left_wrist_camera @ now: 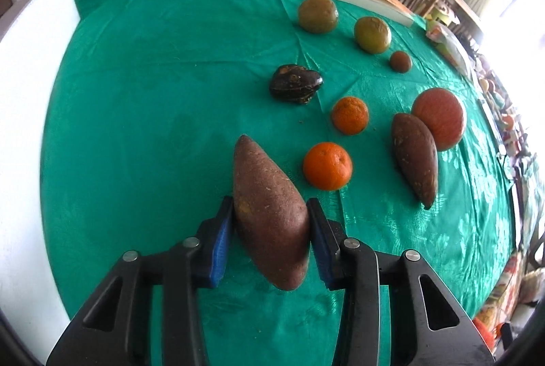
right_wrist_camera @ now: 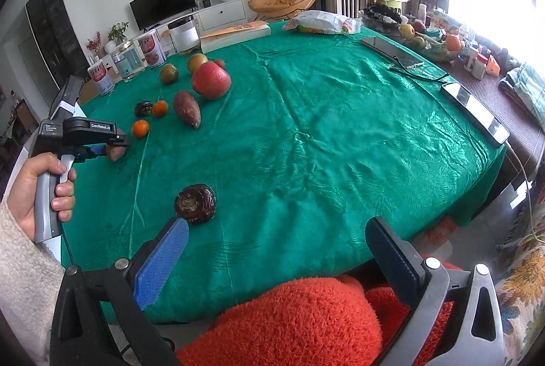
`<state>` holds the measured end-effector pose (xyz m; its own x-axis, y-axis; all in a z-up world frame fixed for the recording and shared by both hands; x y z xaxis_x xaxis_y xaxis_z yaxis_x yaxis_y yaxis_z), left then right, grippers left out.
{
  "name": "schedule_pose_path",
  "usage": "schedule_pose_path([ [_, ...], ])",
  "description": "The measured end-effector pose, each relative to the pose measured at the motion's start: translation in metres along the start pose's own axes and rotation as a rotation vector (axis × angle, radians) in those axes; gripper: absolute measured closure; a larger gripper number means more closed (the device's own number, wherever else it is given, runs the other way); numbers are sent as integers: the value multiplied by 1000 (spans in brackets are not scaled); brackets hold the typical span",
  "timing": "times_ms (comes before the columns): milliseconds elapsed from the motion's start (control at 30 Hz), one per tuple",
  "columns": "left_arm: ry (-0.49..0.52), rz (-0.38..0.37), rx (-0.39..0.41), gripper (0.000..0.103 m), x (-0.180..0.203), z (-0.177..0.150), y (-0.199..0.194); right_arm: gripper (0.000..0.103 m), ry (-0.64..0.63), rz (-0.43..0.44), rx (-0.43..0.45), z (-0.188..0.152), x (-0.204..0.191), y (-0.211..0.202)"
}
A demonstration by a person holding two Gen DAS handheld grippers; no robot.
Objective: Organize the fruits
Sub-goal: 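Grasp a sweet potato with the left tool while the right tool grasps a dark brown fruit, then carry both fruits over the white box and open both tools to drop them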
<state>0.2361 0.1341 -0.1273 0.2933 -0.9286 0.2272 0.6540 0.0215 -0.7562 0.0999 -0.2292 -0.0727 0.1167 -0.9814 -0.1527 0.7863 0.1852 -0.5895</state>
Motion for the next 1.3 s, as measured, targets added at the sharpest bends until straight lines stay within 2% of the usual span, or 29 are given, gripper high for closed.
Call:
schedule_pose_path([
  [133, 26, -75, 14, 60, 1, -17, -32, 0, 77, 112, -88, 13, 7, 19],
  [200, 29, -116, 14, 60, 1, -26, -49, 0, 93, 202, -176, 25, 0, 42],
  [267, 32, -153, 19, 60, 1, -34, -67, 1, 88, 253, -215, 41, -11, 67],
  [333, 33, -181, 30, 60, 0, -40, -85, 17, 40, 278, -212, 63, -31, 93],
  [400, 31, -204, 44, 60, 0, -44, -100, 25, 30, 315, -231, 84, -56, 126],
  [467, 27, -223, 59, 60, -1, -45, -114, 28, 9, 329, -251, 98, -82, 161],
  [567, 35, -245, 86, 60, -5, -43, -136, 34, -67, 273, -272, 106, -111, 199],
  [633, 34, -257, 102, 60, -14, -43, -152, 35, -59, 282, -340, 104, -116, 209],
  [767, 12, -255, 145, 60, -41, -41, -183, 35, -93, 372, -450, 84, -103, 174],
  [900, -12, -255, 190, 60, -59, -37, -206, 34, -217, 369, -509, 40, -88, 127],
  [1000, -33, -262, 205, 60, -66, -32, -211, 34, -279, 280, -494, 13, -81, 124],
  [1067, -44, -255, 210, 60, -72, -30, -212, 34, -266, 243, -493, 3, -79, 132],
  [1100, -49, -251, 210, 60, -76, -30, -214, 37, -264, 233, -449, 4, -79, 131],
  [1133, -54, -246, 212, 60, -81, -30, -218, 45, -268, 235, -421, 6, -80, 130],
  [1167, -59, -239, 216, 60, -88, -30, -223, 58, -265, 227, -411, 8, -81, 129],
  [1300, -100, -175, 244, 60, -130, -29, -247, 58, -236, 273, -389, 18, -90, 118],
])
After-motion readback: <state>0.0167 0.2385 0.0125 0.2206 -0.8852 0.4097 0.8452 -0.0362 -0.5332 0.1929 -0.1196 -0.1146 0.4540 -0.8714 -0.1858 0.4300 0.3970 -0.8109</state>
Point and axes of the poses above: each gripper's, at about its wrist camera, not at the fingertips, and y roughly the way its jaws point, x to its right, z to its top, the point moved 1 cm from there along y, roughly the way its jaws point, and after that the axes turned 15 degrees about x, right-handed, at the moved point
